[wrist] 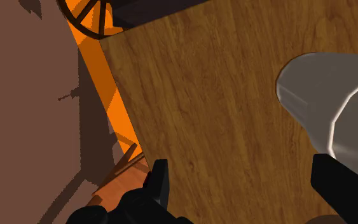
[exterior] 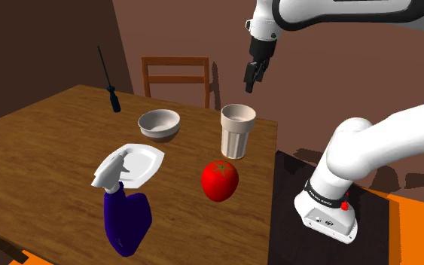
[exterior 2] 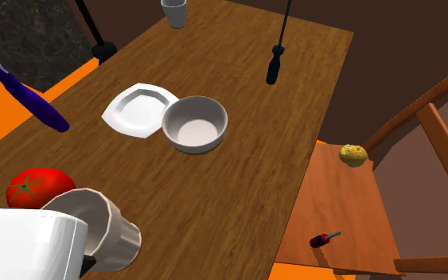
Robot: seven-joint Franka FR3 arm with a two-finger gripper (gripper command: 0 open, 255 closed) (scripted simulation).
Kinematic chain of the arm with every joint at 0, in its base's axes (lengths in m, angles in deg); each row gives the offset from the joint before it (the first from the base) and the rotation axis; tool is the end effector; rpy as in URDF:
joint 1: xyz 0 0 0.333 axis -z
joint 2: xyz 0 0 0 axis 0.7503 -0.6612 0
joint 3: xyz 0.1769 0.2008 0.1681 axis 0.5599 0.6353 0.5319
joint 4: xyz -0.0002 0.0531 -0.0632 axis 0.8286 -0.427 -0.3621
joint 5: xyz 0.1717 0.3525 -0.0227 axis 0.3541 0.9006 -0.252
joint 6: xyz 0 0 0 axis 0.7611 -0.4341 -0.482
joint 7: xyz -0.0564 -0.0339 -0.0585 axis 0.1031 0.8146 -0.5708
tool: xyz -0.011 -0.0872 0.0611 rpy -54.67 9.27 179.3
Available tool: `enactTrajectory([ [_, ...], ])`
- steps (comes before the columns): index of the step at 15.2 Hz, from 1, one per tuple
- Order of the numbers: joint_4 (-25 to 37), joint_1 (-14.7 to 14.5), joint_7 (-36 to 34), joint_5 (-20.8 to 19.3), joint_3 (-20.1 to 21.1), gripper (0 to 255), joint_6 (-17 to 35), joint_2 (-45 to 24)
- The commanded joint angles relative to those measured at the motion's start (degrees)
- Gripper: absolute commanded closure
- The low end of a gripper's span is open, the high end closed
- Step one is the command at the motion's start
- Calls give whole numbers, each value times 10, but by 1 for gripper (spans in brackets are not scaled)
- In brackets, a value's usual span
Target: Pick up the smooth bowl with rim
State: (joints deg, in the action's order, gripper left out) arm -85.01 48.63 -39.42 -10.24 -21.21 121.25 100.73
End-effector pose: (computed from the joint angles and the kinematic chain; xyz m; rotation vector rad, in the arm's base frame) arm 0.3288 0.0257 0.5856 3.0443 0.1762 0.1224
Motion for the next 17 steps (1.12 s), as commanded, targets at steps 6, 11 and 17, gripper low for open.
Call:
enactTrajectory([
  [6,36,-6,-30,30,16,0,56,-104],
  [11,89,-12,-56,55,29,0,101,-211],
  [17,175,-19,-83,78,43,0,138,-342],
])
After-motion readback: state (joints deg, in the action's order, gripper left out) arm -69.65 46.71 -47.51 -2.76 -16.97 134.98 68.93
